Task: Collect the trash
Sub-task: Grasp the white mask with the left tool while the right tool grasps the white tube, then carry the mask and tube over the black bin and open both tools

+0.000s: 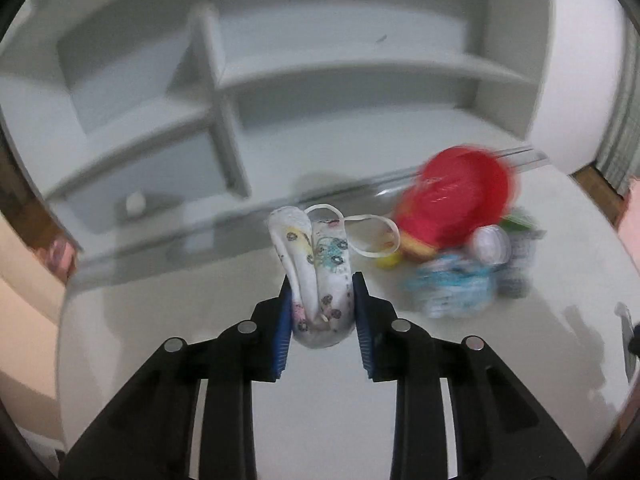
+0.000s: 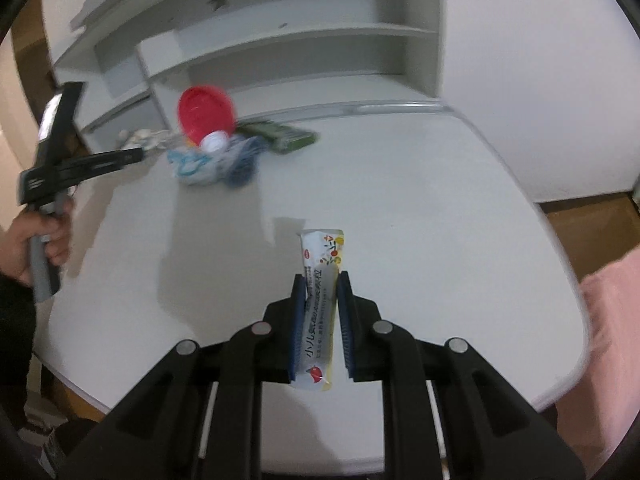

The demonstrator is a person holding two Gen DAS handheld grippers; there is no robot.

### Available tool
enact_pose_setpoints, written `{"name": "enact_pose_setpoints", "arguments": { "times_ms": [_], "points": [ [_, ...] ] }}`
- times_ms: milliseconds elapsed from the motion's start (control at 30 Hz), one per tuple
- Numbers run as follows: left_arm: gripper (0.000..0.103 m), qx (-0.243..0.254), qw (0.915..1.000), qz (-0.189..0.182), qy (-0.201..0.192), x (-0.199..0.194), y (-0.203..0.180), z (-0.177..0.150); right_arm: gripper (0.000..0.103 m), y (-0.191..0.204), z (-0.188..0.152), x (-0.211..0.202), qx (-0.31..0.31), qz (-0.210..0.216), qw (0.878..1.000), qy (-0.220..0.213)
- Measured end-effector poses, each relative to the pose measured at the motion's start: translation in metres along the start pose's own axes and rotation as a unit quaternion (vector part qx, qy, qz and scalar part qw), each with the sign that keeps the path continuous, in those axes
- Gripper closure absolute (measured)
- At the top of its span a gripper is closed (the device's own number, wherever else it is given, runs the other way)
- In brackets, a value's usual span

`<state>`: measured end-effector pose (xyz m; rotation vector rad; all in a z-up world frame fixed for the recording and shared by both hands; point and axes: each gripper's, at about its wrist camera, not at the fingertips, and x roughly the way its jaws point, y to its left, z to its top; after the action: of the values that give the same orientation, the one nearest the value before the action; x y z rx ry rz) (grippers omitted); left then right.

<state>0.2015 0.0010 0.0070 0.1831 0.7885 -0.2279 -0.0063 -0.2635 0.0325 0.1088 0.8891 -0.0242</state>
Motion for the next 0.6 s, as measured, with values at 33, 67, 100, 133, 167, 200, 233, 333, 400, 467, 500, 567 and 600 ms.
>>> {"name": "enact_pose_setpoints", "arguments": {
  "times_ms": [33, 67, 100, 133, 167, 200, 233, 333, 400, 467, 500, 567, 600],
  "points": [
    [0.076, 0.01, 0.9999, -0.004, -0.013, -0.012, -0.012, 0.003, 0.086, -0.011, -0.003, -0.006, 0.012, -0.006, 1.0, -0.005],
    [0.076, 0.021, 0.9994, -0.011, -0.026, -0.023, -0.026, 0.005, 0.086, -0.025, -0.007, -0.013, 0.025, -0.013, 1.0, -0.011],
    [0.076, 0.037, 0.9982, -0.022, -0.043, -0.036, -0.048, 0.01, 0.086, -0.042, -0.013, -0.023, 0.043, -0.023, 0.999, -0.018],
    [0.076, 0.045, 0.9972, -0.032, -0.051, -0.042, -0.061, 0.013, 0.086, -0.06, -0.02, -0.033, 0.06, -0.033, 0.997, -0.026],
    [0.076, 0.056, 0.9954, -0.048, -0.061, -0.051, -0.079, 0.015, 0.086, -0.079, -0.028, -0.044, 0.079, -0.046, 0.995, -0.033],
    [0.076, 0.075, 0.9916, -0.075, -0.074, -0.062, -0.109, 0.018, 0.086, -0.094, -0.035, -0.054, 0.094, -0.058, 0.993, -0.039],
    [0.076, 0.087, 0.9889, -0.09, -0.08, -0.069, -0.128, 0.018, 0.086, -0.11, -0.044, -0.064, 0.11, -0.07, 0.99, -0.045],
    [0.076, 0.142, 0.9717, -0.161, -0.098, -0.09, -0.213, 0.014, 0.086, -0.166, -0.079, -0.097, 0.166, -0.116, 0.977, -0.059],
    [0.076, 0.176, 0.9574, -0.204, -0.102, -0.104, -0.268, 0.004, 0.086, -0.206, -0.112, -0.116, 0.208, -0.147, 0.965, -0.06],
    [0.076, 0.21, 0.9404, -0.249, -0.096, -0.115, -0.325, -0.011, 0.086, -0.24, -0.146, -0.128, 0.247, -0.174, 0.952, -0.056],
    [0.076, 0.227, 0.9301, -0.276, -0.087, -0.121, -0.358, -0.023, 0.086, -0.261, -0.167, -0.135, 0.272, -0.188, 0.942, -0.053],
    [0.076, 0.258, 0.9087, -0.32, -0.07, -0.131, -0.419, -0.051, 0.086, -0.293, -0.202, -0.144, 0.311, -0.21, 0.926, -0.047],
    [0.076, 0.274, 0.8978, -0.339, -0.064, -0.136, -0.445, -0.066, 0.086, -0.312, -0.222, -0.146, 0.333, -0.224, 0.915, -0.04]
  ]
}}
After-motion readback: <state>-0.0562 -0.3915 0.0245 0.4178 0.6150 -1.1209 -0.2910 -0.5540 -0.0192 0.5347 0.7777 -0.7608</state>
